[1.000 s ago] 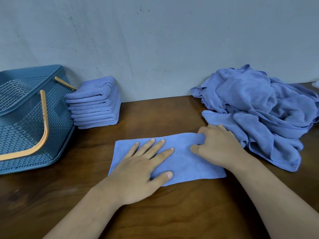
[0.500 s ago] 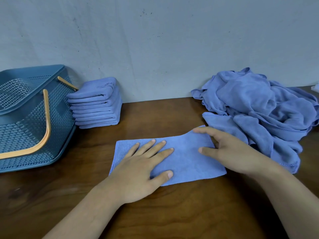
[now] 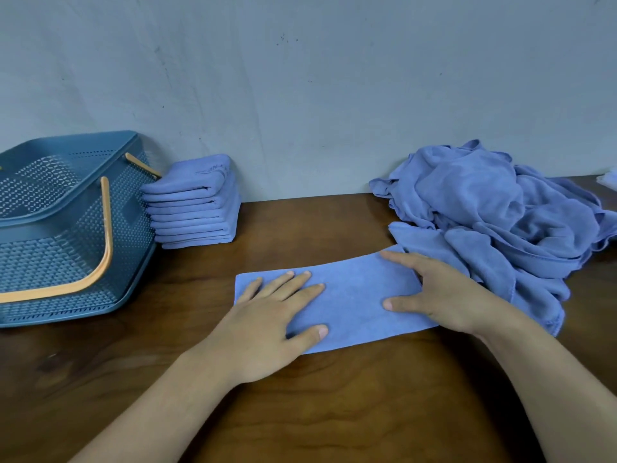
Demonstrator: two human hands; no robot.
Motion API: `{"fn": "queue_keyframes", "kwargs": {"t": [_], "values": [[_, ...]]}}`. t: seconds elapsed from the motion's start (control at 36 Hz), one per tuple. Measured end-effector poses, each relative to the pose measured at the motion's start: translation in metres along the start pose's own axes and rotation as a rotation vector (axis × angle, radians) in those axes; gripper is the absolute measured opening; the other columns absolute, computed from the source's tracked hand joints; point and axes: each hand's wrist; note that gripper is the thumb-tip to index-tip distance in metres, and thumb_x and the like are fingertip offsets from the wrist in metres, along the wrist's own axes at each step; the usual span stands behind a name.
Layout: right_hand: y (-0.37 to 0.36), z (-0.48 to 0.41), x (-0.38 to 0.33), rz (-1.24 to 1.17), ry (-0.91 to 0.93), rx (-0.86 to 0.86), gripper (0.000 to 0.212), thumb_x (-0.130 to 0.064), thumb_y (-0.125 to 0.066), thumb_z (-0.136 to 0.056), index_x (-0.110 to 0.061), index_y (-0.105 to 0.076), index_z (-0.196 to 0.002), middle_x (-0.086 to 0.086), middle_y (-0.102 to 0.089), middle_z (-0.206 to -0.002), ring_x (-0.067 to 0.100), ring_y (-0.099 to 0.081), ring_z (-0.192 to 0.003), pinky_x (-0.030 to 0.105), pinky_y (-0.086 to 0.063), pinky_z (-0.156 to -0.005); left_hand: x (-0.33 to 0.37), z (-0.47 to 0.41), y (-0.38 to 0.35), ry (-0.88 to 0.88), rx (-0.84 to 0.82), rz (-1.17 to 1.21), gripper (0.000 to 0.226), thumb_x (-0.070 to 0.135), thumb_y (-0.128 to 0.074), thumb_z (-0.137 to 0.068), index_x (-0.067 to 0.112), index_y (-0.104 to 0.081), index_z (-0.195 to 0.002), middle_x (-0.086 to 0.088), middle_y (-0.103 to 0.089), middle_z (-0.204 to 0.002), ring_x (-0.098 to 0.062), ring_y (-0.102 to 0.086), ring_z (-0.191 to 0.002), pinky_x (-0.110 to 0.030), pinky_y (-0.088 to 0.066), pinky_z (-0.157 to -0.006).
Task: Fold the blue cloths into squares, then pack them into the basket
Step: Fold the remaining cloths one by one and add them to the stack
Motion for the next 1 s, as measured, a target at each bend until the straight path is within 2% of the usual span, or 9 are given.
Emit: {"fn": "queue_keyframes", "kwargs": {"t": [0.22, 0.33, 0.5, 0.61, 0.69, 0.75, 0.83, 0.92, 1.0], "values": [[0.002, 0.002, 0.001, -0.02, 0.017, -0.01, 0.083, -0.047, -0.088, -0.081, -0.055, -0.044, -0.151, -0.033, -0.039, -0.153, -0.008, -0.031, -0.144, 0.022, -0.031, -0.113, -0.066, 0.041, 0.014, 0.036, 0.009, 0.066, 0.073, 0.089, -0.032, -0.092, 0.065, -0.014, -0.158, 0.044, 0.005, -0.165, 0.015, 0.017, -0.152, -0.042, 0.001, -0.133], [-0.003, 0.003, -0.005, -0.093, 0.029, 0.152, 0.053, -0.042, -0.088, -0.084, -0.054, -0.065, -0.131, -0.034, -0.058, -0.137, -0.011, -0.05, -0.129, 0.014, -0.041, -0.098, -0.068, 0.039, 0.013, 0.034, 0.029, 0.127, 0.075, 0.091, -0.037, -0.088, 0.066, -0.017, -0.156, 0.047, 0.004, -0.163, 0.017, 0.018, -0.151, -0.037, 0.003, -0.132], [-0.013, 0.005, -0.033, -0.13, 0.019, 0.259, 0.038, -0.023, -0.077, -0.095, -0.046, -0.072, -0.125, -0.025, -0.071, -0.123, -0.007, -0.063, -0.115, 0.03, -0.05, -0.106, -0.076, 0.038, 0.01, 0.021, 0.072, 0.137, 0.078, 0.094, -0.036, -0.085, 0.065, -0.02, -0.156, 0.045, -0.001, -0.164, 0.018, 0.017, -0.15, -0.035, 0.003, -0.131], [-0.009, 0.008, -0.059, 0.085, 0.017, 0.259, 0.05, -0.02, -0.07, -0.094, -0.051, -0.065, -0.133, -0.007, -0.074, -0.106, 0.001, -0.067, -0.092, 0.029, -0.056, -0.087, -0.076, 0.033, 0.006, 0.01, 0.097, 0.165, 0.081, 0.095, -0.038, -0.083, 0.064, -0.023, -0.156, 0.043, -0.003, -0.165, 0.017, 0.015, -0.151, -0.036, 0.001, -0.132], [-0.01, 0.007, -0.085, 0.214, 0.051, 0.225, 0.054, -0.016, -0.066, -0.093, -0.051, -0.062, -0.134, -0.021, -0.069, -0.091, -0.006, -0.062, -0.082, 0.019, -0.047, -0.069, -0.076, 0.033, 0.002, 0.018, 0.097, 0.183, 0.085, 0.096, -0.038, -0.081, 0.063, -0.023, -0.157, 0.043, -0.004, -0.165, 0.015, 0.013, -0.152, -0.038, 0.0, -0.132], [-0.013, 0.005, -0.105, 0.276, 0.056, 0.169, 0.052, -0.01, -0.062, -0.093, -0.046, -0.063, -0.13, -0.025, -0.066, -0.078, -0.005, -0.061, -0.076, 0.014, -0.044, -0.067, -0.077, 0.032, 0.002, 0.017, 0.103, 0.194, 0.088, 0.097, -0.038, -0.079, 0.061, -0.023, -0.158, 0.042, -0.005, -0.166, 0.014, 0.011, -0.153, -0.039, -0.001, -0.132], [-0.017, 0.004, -0.136, 0.352, 0.043, 0.095, 0.042, -0.012, -0.059, -0.095, -0.033, -0.065, -0.131, 0.0, -0.072, -0.099, 0.015, -0.066, -0.085, 0.024, -0.047, -0.07, -0.078, 0.031, 0.005, 0.015, 0.12, 0.188, 0.091, 0.096, -0.04, -0.081, 0.057, -0.021, -0.161, 0.039, -0.006, -0.167, 0.011, 0.008, -0.155, -0.039, -0.002, -0.132], [-0.025, -0.002, -0.157, 0.356, 0.024, 0.037, 0.052, -0.017, -0.06, -0.097, -0.041, -0.057, -0.143, -0.01, -0.069, -0.098, 0.005, -0.065, -0.084, 0.02, -0.047, -0.071, -0.08, 0.031, 0.005, 0.007, 0.137, 0.213, 0.094, 0.095, -0.044, -0.081, 0.054, -0.02, -0.162, 0.038, -0.009, -0.168, 0.009, 0.004, -0.156, -0.04, -0.003, -0.132], [-0.044, -0.014, -0.167, 0.344, 0.037, -0.014, 0.04, -0.01, -0.058, -0.09, -0.008, -0.06, -0.131, 0.006, -0.053, -0.08, 0.011, -0.048, -0.068, 0.032, -0.038, -0.065, -0.08, 0.031, 0.005, -0.001, 0.159, 0.25, 0.096, 0.091, -0.051, -0.08, 0.052, -0.019, -0.162, 0.035, -0.015, -0.167, 0.007, 0.0, -0.157, -0.04, -0.006, -0.132]]}}
Point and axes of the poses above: each hand's wrist, its own z-axis away from the middle knuckle, its own y-axis out of the back of the hand, x = y × z
